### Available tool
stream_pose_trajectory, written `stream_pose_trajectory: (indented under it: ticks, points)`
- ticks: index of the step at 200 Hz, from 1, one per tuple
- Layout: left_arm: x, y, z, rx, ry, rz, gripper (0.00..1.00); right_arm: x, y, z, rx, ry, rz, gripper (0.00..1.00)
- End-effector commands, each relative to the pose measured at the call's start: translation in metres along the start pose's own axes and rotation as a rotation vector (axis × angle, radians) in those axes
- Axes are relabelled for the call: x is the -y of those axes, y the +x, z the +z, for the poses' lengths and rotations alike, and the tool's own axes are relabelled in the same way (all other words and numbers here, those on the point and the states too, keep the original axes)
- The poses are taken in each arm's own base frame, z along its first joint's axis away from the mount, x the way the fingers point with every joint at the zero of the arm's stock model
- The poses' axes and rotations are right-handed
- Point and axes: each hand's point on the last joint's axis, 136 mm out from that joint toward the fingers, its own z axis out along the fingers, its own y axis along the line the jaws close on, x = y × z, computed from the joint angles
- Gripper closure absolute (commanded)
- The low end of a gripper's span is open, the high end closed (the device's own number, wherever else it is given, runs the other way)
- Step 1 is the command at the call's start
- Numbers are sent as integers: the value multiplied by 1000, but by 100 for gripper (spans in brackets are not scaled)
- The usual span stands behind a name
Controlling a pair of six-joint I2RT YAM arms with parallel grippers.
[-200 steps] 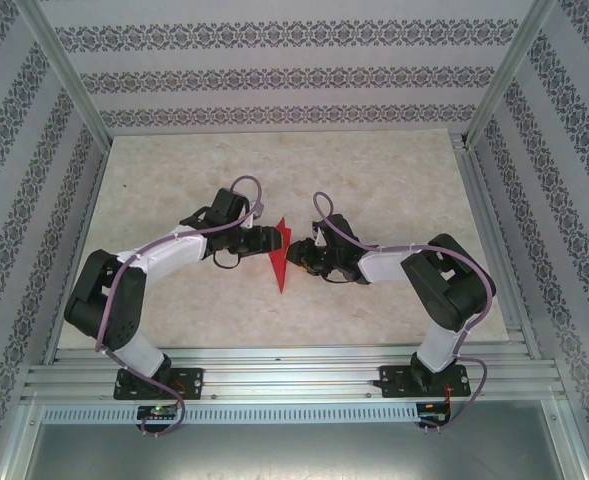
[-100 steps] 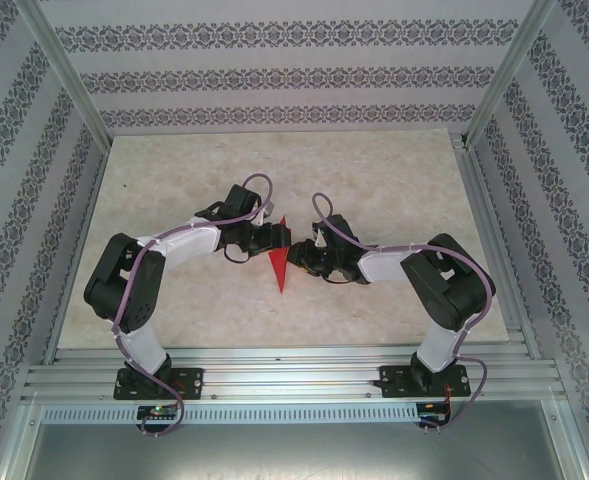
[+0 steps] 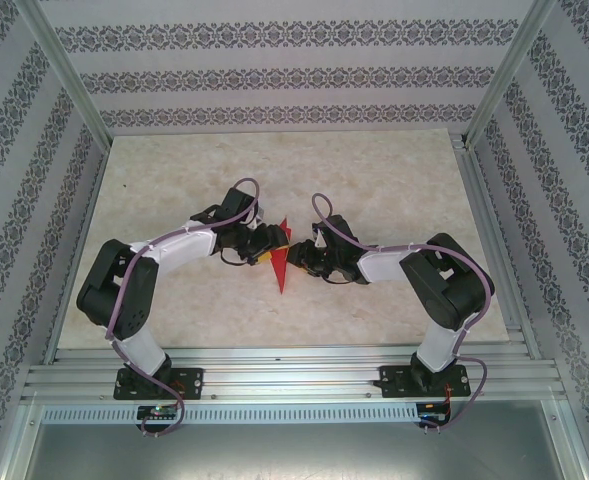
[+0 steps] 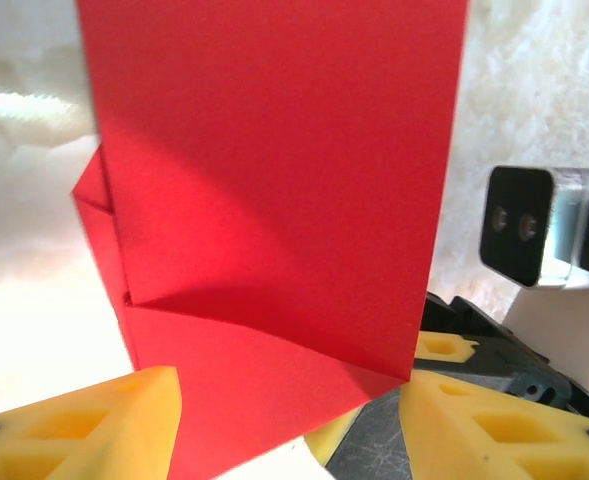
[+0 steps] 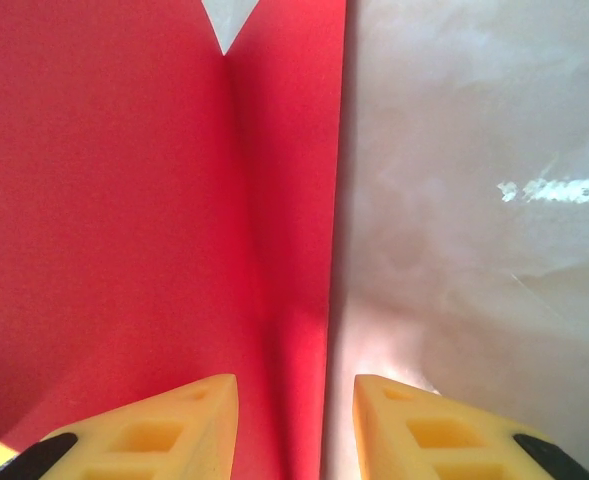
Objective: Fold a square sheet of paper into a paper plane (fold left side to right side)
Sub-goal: Fold the wing for the fifth time at the center of the table.
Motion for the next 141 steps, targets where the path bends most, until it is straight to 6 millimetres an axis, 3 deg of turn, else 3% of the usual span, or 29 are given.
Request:
stream_pose_trajectory:
  ticks: [1,57,141]
  points:
    - [3,3,-12,14,-70,-94,41,-2,-9,1,32,4,-34,64]
    - [15,-6,-20,89,-130,-93,38,-1,-8,3,28,3,-34,64]
    - [22,-1,5,73,-160,-81,37,-1,-8,4,28,4,-35,64]
